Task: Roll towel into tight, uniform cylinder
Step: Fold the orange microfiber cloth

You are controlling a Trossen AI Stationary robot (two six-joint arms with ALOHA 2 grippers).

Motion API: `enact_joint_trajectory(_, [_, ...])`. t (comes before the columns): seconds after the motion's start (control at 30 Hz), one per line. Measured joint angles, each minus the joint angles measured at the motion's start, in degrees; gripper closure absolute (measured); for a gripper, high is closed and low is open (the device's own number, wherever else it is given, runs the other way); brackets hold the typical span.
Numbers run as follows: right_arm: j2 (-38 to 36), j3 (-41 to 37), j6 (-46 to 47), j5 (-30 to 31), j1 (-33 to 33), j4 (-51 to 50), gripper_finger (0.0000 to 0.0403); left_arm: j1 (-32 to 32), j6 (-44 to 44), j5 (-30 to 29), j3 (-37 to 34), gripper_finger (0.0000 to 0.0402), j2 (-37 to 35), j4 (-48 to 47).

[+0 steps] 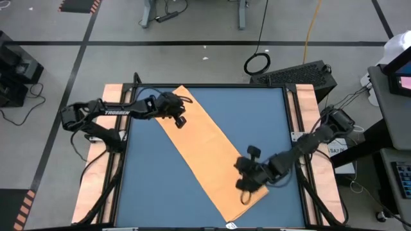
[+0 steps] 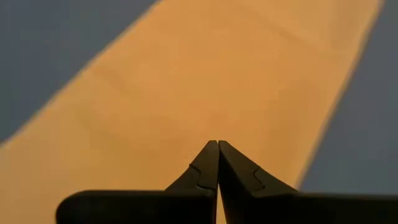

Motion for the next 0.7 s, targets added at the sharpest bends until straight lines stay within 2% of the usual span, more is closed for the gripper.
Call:
enact_joint_trajectory(0.1, [-0.19, 0.0, -3.77, -2.02, -6.14, -0.04, 0.0403, -1.33, -1.35, -2.76, -1.26, 0.0391, 0.0, -0.18])
enact_joint_trajectory(0.3, [-1.79, 0.0, -14.84, -12.52, -21.58, 4.03, 0.0403, -4.02, -2.88, -3.34, -2.02, 0.0391, -2.17, -0.83])
enact_joint_trajectory(0.53, [-2.31, 0.0, -27.7, -26.47, -36.66, 10.89, 0.0403, -4.14, -3.98, -8.53, -3.04, 0.0391, -6.3, -0.83])
enact_joint_trajectory(0.7, [-2.35, 0.0, -35.1, -26.82, -41.2, 13.61, 0.0403, -3.84, -1.29, -9.07, -3.04, 0.0391, -6.54, -0.14])
